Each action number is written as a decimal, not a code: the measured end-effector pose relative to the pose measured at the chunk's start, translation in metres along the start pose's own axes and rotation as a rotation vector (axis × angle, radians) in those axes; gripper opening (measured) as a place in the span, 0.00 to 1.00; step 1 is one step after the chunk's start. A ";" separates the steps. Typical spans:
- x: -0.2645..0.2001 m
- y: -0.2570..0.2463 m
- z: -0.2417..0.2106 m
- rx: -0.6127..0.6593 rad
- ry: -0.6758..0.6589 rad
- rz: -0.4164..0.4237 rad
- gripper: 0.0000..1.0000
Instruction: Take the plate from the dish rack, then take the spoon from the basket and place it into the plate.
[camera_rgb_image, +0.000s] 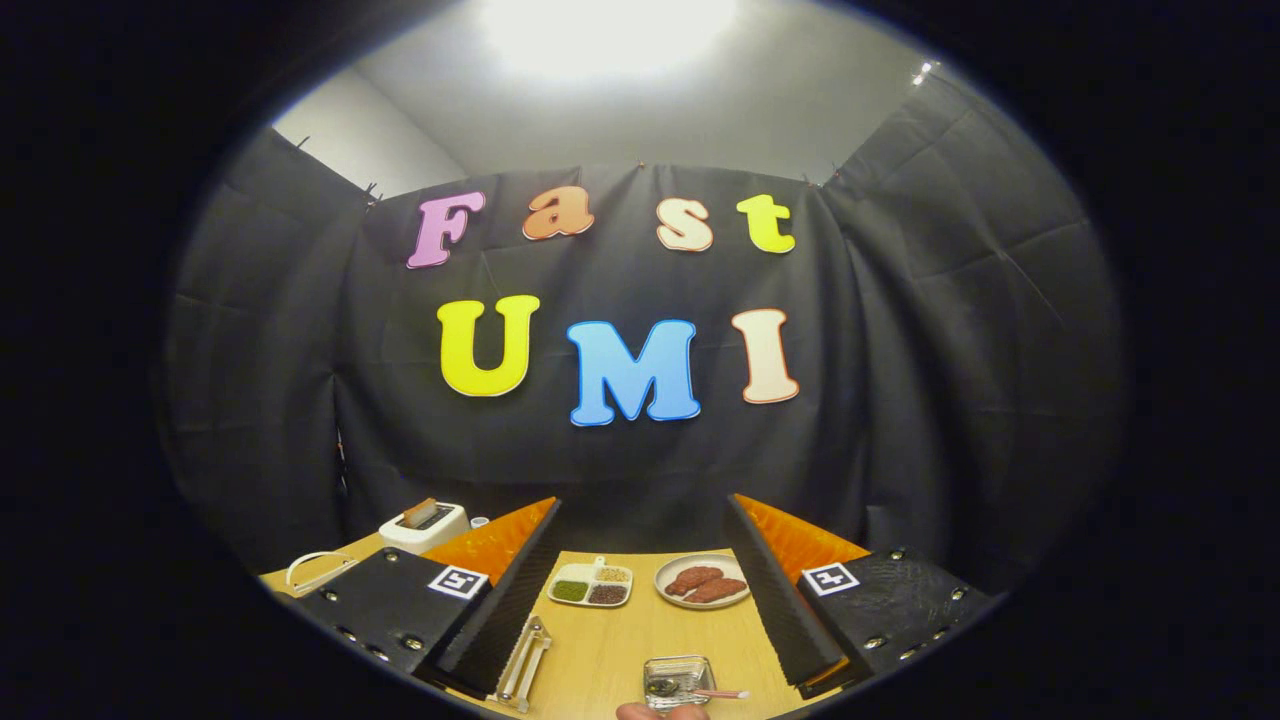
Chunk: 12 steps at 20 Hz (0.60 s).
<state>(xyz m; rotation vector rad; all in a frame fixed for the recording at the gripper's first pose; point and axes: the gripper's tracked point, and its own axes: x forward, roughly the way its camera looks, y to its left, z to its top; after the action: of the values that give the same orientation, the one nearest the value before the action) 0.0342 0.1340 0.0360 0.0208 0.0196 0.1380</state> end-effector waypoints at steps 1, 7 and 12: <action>0.004 0.009 -0.004 0.000 0.026 0.016 0.99; 0.022 0.066 -0.045 0.034 0.271 0.129 0.99; 0.025 0.108 -0.089 0.101 0.486 0.208 0.99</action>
<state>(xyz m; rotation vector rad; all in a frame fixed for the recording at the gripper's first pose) 0.0427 0.2462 -0.0508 0.0900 0.5109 0.3479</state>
